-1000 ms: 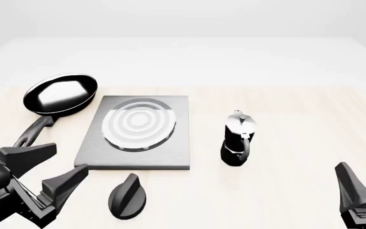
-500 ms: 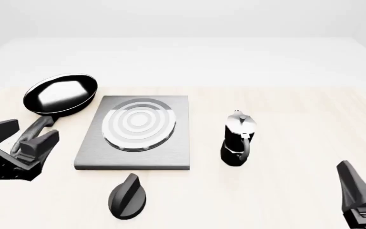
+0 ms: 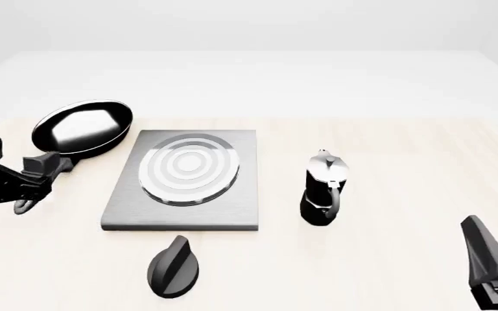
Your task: Turn on the stove and put the frying pan on it.
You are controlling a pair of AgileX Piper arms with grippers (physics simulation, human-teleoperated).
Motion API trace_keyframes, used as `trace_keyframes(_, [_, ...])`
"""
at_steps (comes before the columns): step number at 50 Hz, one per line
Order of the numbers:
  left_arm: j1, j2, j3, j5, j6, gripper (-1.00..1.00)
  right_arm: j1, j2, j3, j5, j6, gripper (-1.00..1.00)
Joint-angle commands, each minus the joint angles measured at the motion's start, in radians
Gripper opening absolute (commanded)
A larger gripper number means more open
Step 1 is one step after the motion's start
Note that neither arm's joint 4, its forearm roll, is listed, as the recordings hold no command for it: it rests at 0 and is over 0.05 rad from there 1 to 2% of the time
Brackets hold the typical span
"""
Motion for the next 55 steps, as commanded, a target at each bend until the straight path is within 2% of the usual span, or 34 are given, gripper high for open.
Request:
trace_keyframes(1, [0.11,0.181,-0.046,-0.078,0.053,1.0,0.003,0.0,-0.005,0.005,-0.004,1.0])
trace_keyframes(8, [0.159,0.286,-0.092,-0.114,0.065,1.0,0.004,0.0,0.002,-0.001,-0.005,1.0])
trace_keyframes(26, [0.261,0.555,-0.205,-0.205,0.166,1.0,0.003,0.0,-0.001,0.006,-0.015,1.0])
trace_keyframes(36, [0.263,0.661,-0.238,-0.249,0.188,1.0,-0.004,0.0,-0.004,0.012,-0.019,1.0])
trace_keyframes(42, [0.264,0.668,-0.23,-0.253,0.204,1.0,-0.008,0.0,-0.007,0.016,-0.021,1.0])
trace_keyframes(55, [0.266,0.839,-0.266,-0.351,0.213,1.0,-0.007,0.001,-0.003,0.02,-0.032,1.0])
